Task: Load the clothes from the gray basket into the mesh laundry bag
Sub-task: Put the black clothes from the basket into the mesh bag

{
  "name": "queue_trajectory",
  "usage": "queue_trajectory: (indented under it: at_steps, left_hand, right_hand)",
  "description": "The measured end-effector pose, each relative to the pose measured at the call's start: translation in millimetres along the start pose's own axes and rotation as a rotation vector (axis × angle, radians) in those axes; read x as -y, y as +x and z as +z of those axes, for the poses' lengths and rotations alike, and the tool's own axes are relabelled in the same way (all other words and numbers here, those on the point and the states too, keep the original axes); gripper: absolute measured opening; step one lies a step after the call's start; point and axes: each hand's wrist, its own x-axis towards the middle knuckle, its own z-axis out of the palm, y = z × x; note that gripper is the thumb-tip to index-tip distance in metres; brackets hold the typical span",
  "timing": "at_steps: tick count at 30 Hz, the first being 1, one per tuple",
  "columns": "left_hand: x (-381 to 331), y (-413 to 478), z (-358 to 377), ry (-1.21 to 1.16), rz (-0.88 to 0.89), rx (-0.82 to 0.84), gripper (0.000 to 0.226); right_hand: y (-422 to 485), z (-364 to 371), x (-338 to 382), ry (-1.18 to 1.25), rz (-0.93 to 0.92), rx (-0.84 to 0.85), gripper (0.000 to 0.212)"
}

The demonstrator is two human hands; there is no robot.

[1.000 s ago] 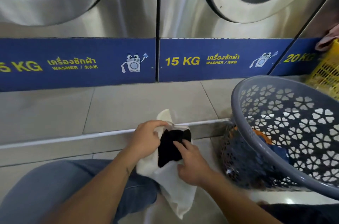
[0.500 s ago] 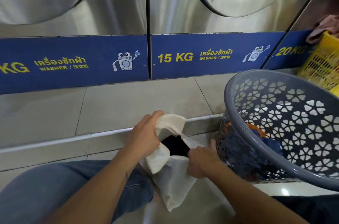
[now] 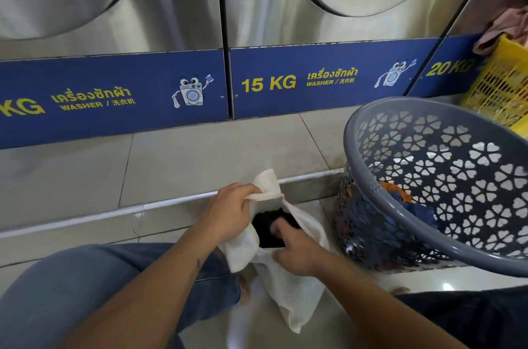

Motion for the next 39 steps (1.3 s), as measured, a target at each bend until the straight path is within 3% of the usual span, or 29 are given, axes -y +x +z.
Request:
queue_trajectory:
  at_steps: [2,5,12,18,22,26,32,36,39]
  left_hand:
    - [1,1,2,-0.024,-0.008,-0.008,0.038]
    - [-1,2,5,-0.065,-0.045,0.009,0.039]
    - [-14,7,6,-0.311,-0.227,0.222,0.050]
    - [-25,5,12,-0.435,-0.293,0.312,0.037]
    - [-21,9,17,-0.492,-0.287,0.180,0.025]
    - [-21,9,14,-0.440,-0.267,0.072,0.043]
    - [-32,13,7,-0.477,-0.178,-0.028,0.042]
    - [-23,7,14,-0.262,-0.188,0.009,0.048]
    - [-18,5,18,-0.125,-0.205,0.051,0.053]
  right_hand:
    - [-3,-2,-8,-0.217,0.097,0.117,0.040]
    - [-5,-7,-17,-0.330,0.155,0.125,0.053]
    - [-13,-28,-33,-0.086,0.167,-0.031,0.083]
    - [-23,-9,-51,-0.011,0.111,-0.106,0.066]
    - [-26,-10,-50,-0.155,0.032,-0.283,0.012]
    - [-31,-21,-41,-0.124,-0.070,-0.464,0.015]
    - [-30,-24,-18,-0.162,-0.308,-0.652,0.008]
    - [-28,-15,-32,-0.383,-0.188,-0.566,0.013]
    - [-30,-15,-41,-0.344,-0.130,-0.502,0.016]
